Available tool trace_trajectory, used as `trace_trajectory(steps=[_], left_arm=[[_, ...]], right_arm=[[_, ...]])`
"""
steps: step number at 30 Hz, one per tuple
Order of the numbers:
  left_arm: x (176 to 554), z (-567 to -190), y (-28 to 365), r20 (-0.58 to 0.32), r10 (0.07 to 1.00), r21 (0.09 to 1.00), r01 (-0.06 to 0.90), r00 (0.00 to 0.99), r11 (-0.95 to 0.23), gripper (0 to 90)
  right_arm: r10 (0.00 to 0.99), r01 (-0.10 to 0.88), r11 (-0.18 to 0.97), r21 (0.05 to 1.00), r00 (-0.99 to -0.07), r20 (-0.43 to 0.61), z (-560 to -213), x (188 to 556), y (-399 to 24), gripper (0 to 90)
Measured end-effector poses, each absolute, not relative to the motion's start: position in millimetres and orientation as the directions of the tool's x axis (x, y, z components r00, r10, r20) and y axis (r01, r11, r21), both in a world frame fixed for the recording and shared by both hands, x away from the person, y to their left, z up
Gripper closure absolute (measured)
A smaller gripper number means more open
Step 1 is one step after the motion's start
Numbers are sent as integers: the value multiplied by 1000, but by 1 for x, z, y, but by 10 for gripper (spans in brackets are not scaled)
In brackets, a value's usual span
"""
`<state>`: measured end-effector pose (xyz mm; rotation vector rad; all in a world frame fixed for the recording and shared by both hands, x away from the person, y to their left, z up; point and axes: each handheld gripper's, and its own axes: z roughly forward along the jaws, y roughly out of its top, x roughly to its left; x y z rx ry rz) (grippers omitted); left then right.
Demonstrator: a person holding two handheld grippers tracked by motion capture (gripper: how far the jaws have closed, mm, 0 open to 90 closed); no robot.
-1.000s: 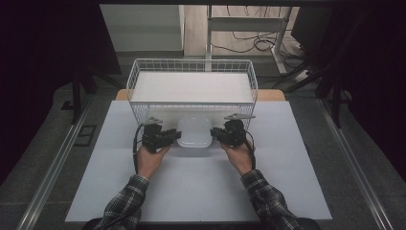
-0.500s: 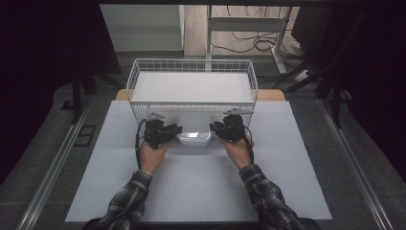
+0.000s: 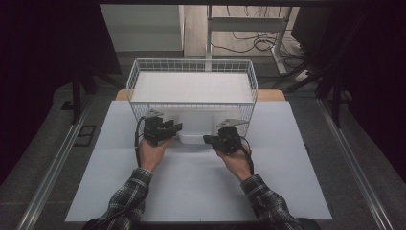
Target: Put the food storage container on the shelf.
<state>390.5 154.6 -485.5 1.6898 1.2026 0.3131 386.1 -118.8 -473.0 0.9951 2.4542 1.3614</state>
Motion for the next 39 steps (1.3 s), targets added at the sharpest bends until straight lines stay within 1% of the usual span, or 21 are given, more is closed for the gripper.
trace_trajectory(steps=[3,7,10,11,12,15,16,18,20,21,27,31,35,39], left_arm=[[375,-485,162,-324,809,836,548,490,3,392],[349,-496,173,-326,775,827,560,541,-42,225],[327,-509,179,-309,776,818,570,549,-77,179],[327,-509,179,-309,776,818,570,549,-77,155],[314,-512,181,-296,769,808,578,566,-114,141],[293,-512,181,-239,764,825,540,599,-165,111],[293,-512,181,-239,764,825,540,599,-165,103],[275,-514,179,-177,766,839,501,618,-210,87],[270,-515,178,-168,760,844,490,627,-217,68],[262,-516,178,-158,755,847,480,636,-227,62],[247,-518,183,-165,755,857,471,635,-209,45],[244,-520,189,-178,753,860,472,633,-193,52],[240,-521,191,-167,767,855,479,619,-200,50],[239,-521,191,-177,767,849,490,617,-199,47]], right_arm=[[603,461,402,791,-784,150,-481,385,-105,887],[592,446,440,779,-797,122,-489,389,-89,887],[600,440,463,770,-795,94,-493,392,-83,886],[600,440,463,770,-795,94,-493,392,-83,886],[610,447,454,771,-786,96,-495,396,-85,887],[621,462,433,774,-775,115,-497,402,-87,887],[621,458,433,776,-776,112,-498,403,-87,887],[624,459,432,776,-774,110,-499,407,-85,887],[622,456,433,778,-776,109,-499,408,-85,887],[619,449,435,781,-779,102,-499,412,-83,887],[636,443,440,782,-768,77,-498,423,-81,886],[646,445,436,782,-760,72,-497,430,-80,886],[650,447,435,782,-757,72,-497,436,-79,886],[657,449,436,780,-751,65,-497,442,-76,885]])
